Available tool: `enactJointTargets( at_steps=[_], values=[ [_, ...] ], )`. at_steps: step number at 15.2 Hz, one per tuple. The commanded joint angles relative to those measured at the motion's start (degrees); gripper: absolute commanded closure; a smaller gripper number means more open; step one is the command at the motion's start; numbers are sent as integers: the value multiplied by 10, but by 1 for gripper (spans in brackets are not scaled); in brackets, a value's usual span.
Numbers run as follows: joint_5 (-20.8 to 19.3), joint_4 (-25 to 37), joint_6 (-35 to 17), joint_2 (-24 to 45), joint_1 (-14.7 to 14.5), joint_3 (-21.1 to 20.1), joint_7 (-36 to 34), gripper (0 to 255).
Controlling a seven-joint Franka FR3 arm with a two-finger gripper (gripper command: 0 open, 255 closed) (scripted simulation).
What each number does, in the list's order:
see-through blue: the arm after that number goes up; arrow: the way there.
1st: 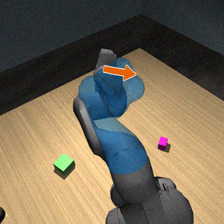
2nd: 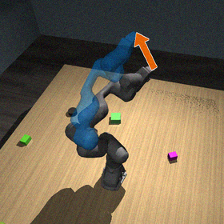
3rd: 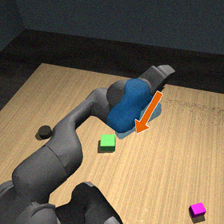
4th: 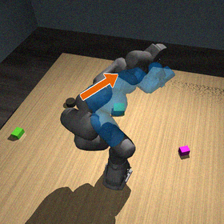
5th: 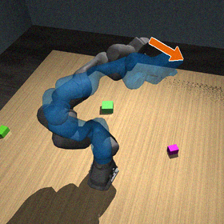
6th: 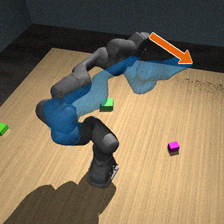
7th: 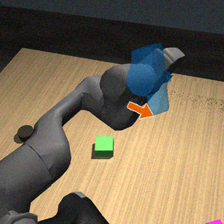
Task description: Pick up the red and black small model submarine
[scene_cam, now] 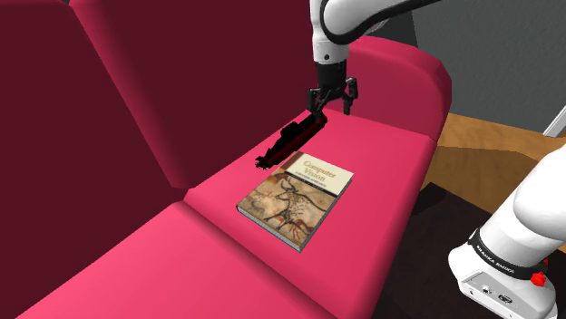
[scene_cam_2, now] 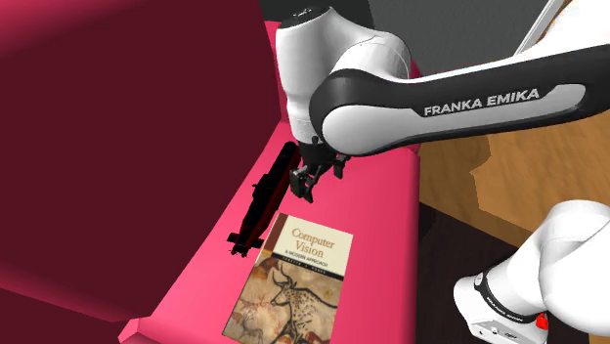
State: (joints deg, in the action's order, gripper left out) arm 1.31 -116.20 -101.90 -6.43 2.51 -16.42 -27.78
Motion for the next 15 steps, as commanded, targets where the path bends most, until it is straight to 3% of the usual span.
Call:
enactJointTargets(
  at_steps=[1, 8, 15],
  values=[
    [-16, 37, -9, 48, -1, -8, -39, 0],
    [-78, 198, -6, 218, -21, -8, -152, 0],
    [-123, 403, 39, 387, -57, 17, -225, 0]
  ],
)
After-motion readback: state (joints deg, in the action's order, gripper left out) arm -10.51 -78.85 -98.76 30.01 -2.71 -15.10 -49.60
